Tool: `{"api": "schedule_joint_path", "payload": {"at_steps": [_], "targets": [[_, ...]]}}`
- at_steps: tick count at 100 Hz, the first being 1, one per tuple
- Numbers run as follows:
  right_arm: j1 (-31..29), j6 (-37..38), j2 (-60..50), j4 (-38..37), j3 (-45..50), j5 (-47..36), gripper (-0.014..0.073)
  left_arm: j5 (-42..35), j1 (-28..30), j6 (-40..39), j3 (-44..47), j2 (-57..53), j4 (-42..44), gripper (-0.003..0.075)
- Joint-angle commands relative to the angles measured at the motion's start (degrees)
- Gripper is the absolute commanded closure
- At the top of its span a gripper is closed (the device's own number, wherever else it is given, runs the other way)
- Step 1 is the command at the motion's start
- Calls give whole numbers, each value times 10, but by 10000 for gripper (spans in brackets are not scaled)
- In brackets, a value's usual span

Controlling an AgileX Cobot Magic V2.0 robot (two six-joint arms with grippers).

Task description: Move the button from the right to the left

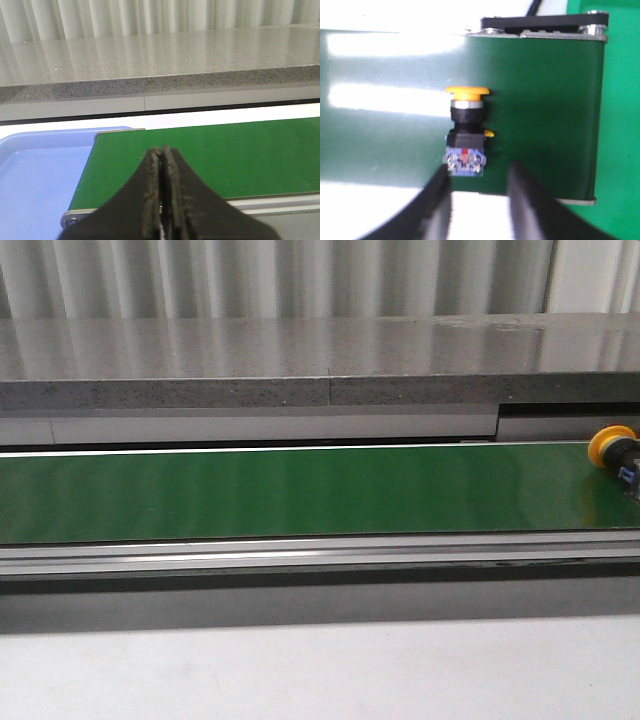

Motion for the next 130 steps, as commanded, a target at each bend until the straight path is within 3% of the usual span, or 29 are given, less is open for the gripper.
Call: {"api": "schedule_joint_path", "payload": {"at_steps": [1, 14, 72, 130], "targets": [[7, -20, -57, -3, 5, -24, 523, -43, -1, -7, 23, -20, -5, 741], [13, -24, -119, -3, 53, -42, 666, -43, -1, -7, 23, -20, -5, 741], [13, -24, -436, -3, 304, -147, 659, -43, -1, -7, 23, -20, -5, 741], [13, -24, -693, -4, 442, -180, 659, -43, -1, -7, 23, -20, -5, 741]]}}
